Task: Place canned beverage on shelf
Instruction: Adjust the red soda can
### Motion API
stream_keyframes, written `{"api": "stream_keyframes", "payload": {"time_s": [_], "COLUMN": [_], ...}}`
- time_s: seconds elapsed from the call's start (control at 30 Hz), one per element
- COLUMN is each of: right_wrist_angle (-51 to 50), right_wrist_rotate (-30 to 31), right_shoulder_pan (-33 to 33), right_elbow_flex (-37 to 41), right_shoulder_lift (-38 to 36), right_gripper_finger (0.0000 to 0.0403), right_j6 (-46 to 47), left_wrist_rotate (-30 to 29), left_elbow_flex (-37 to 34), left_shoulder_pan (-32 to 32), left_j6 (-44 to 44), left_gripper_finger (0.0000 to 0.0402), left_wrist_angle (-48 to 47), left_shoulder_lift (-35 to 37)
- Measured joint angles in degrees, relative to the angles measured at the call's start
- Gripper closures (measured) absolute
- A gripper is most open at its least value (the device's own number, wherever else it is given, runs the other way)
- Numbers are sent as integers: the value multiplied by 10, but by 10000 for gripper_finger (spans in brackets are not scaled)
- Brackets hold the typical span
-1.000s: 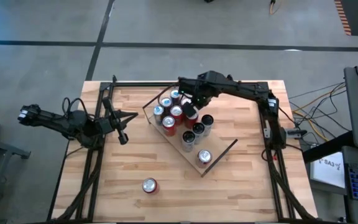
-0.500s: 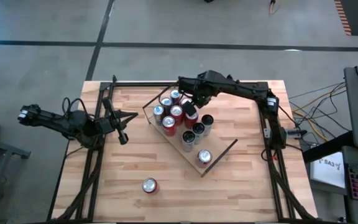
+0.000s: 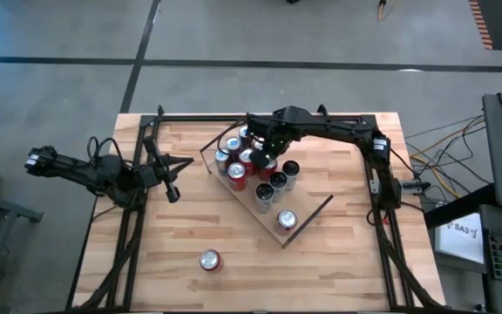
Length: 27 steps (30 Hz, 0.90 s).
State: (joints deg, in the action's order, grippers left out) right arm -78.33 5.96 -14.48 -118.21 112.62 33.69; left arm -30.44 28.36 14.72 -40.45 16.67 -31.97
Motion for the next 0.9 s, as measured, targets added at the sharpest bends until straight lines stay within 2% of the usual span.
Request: {"api": "stream_keyframes", "payload": {"time_s": [0.9], "right_wrist_angle": [50], "right_wrist_rotate": [-62], "right_shoulder_pan": [15], "right_elbow_flex": [-4], "right_shoulder_lift": [0], "right_gripper_finger": [394], "right_j6": [-8], "left_wrist_rotate": [0], "left_elbow_flex": [0], "left_shoulder_pan": [0], "left_j6": [0], "left_gripper_finger": [402], "left_wrist_angle": [0], "left_shoulder_lift": [0]}}
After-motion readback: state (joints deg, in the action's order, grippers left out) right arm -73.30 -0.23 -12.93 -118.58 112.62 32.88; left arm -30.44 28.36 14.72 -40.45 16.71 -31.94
